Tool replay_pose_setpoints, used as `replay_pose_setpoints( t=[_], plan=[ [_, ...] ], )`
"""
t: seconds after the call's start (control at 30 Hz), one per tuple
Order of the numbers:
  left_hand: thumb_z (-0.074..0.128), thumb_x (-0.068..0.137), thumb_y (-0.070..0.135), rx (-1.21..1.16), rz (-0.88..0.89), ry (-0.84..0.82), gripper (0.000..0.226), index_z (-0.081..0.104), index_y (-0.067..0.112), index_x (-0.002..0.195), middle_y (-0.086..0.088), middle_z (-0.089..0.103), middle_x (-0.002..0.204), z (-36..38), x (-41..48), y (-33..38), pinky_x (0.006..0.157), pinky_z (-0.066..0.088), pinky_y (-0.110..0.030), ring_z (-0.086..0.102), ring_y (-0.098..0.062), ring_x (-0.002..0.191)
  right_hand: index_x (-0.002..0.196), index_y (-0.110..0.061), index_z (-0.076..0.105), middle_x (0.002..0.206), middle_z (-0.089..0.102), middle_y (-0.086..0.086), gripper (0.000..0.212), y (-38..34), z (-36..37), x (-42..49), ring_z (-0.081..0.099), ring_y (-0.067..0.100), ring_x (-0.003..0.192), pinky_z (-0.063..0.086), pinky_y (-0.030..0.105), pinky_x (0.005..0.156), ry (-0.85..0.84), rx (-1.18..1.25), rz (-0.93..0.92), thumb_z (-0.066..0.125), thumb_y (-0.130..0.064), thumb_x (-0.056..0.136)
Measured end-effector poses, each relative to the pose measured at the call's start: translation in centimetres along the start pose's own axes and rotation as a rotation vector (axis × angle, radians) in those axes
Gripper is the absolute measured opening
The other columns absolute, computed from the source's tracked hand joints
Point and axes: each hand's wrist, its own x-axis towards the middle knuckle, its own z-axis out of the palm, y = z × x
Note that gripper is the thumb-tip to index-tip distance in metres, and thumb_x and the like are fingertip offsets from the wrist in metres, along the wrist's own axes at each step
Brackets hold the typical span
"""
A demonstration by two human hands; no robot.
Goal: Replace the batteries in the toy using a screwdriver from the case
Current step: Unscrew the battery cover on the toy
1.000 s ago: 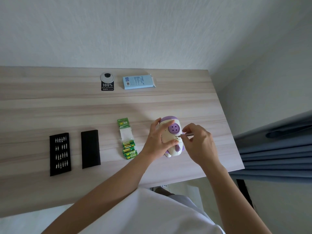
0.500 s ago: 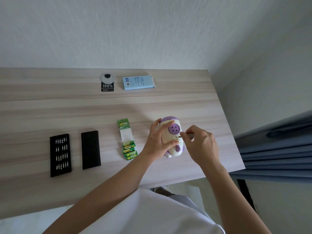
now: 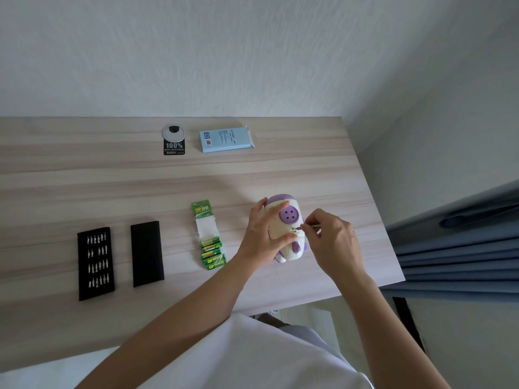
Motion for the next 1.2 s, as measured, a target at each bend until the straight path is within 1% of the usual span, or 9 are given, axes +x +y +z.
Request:
replay_pose_setpoints(
  t=[0.1,0.17,0.27,0.4,0.5,0.6,0.8,0.97,1.2],
  plan=[
    [0.076,0.066,0.041,-0.013,-0.005,0.002,0.07,0.05,0.049,0.131,-0.006,0.027,0.153,-0.08,-0.04,0.22,0.107,0.03,-0.021,0.023,-0.015,0.146,0.088,-0.021,0.064,0.088,0.064,-0.005,0.007,-0.03,0.12,-0.14,0.061,0.022,0.077,0.053,0.041,0.066,-0.001,0.052,-0.049,0.064,-0.014,0.089],
    [0.077,0.066,0.042,-0.022,-0.011,0.0,0.07,0.05,0.05,0.13,-0.006,0.027,0.152,-0.12,-0.08,0.29,0.107,0.031,-0.021,0.024,-0.015,0.146,0.091,-0.022,0.064,0.089,0.065,-0.007,0.002,-0.08,0.15,-0.15,0.062,0.02,0.078,0.053,0.038,0.067,0.016,0.062,-0.026,0.065,-0.022,0.09],
    [0.077,0.066,0.042,-0.001,-0.009,-0.001,0.072,0.051,0.045,0.134,-0.006,0.028,0.152,-0.11,-0.09,0.22,0.105,0.03,-0.018,0.024,-0.015,0.146,0.087,-0.017,0.064,0.081,0.07,-0.005,0.016,-0.05,0.15,-0.15,0.064,0.023,0.077,0.051,0.035,0.064,0.04,0.024,0.011,0.065,-0.032,0.093],
    [0.079,0.068,0.038,-0.015,-0.005,-0.006,0.07,0.05,0.048,0.131,-0.007,0.027,0.152,-0.16,-0.08,0.26,0.106,0.03,-0.022,0.022,-0.016,0.147,0.084,-0.019,0.064,0.082,0.067,-0.003,0.007,0.05,0.22,-0.02,0.063,0.024,0.076,0.053,0.042,0.066,0.014,0.069,-0.032,0.064,-0.016,0.089],
    [0.084,0.071,0.032,-0.011,0.002,-0.001,0.071,0.05,0.047,0.131,-0.007,0.027,0.152,-0.16,-0.1,0.24,0.107,0.03,-0.022,0.023,-0.017,0.146,0.086,-0.021,0.064,0.087,0.066,-0.006,0.004,-0.12,0.26,0.04,0.062,0.021,0.077,0.053,0.039,0.068,0.019,0.066,-0.01,0.063,-0.021,0.09],
    [0.081,0.068,0.036,-0.008,-0.004,-0.001,0.072,0.052,0.044,0.134,-0.006,0.027,0.152,-0.18,-0.14,0.2,0.105,0.03,-0.019,0.024,-0.016,0.145,0.084,-0.019,0.064,0.083,0.071,-0.007,0.015,-0.03,0.25,0.11,0.064,0.022,0.08,0.051,0.035,0.067,0.033,0.041,0.041,0.065,-0.032,0.092],
    [0.085,0.072,0.025,-0.024,-0.027,-0.013,0.072,0.052,0.044,0.133,-0.002,0.025,0.152,-0.15,-0.08,0.14,0.096,0.026,-0.002,0.023,-0.011,0.144,0.075,-0.026,0.062,0.074,0.07,-0.012,0.017,0.38,0.27,0.05,0.066,0.019,0.075,0.048,0.031,0.065,0.033,0.168,0.12,0.066,-0.031,0.09],
    [0.085,0.073,0.025,-0.005,-0.012,-0.008,0.072,0.052,0.044,0.134,-0.003,0.025,0.152,-0.19,-0.07,0.06,0.094,0.024,0.003,0.023,-0.012,0.144,0.076,-0.025,0.063,0.073,0.07,-0.012,0.017,0.41,0.2,-0.13,0.067,0.015,0.071,0.045,0.028,0.062,0.051,0.204,0.124,0.067,-0.032,0.091],
    [0.083,0.075,0.026,0.018,-0.01,-0.009,0.071,0.051,0.04,0.137,-0.004,0.025,0.153,-0.15,-0.08,0.29,0.094,0.023,0.003,0.024,-0.015,0.144,0.076,-0.023,0.064,0.074,0.07,-0.015,0.017,0.76,-0.22,-0.16,0.068,0.014,0.064,0.055,0.035,0.066,0.088,0.237,0.106,0.068,-0.03,0.091]
  ],
)
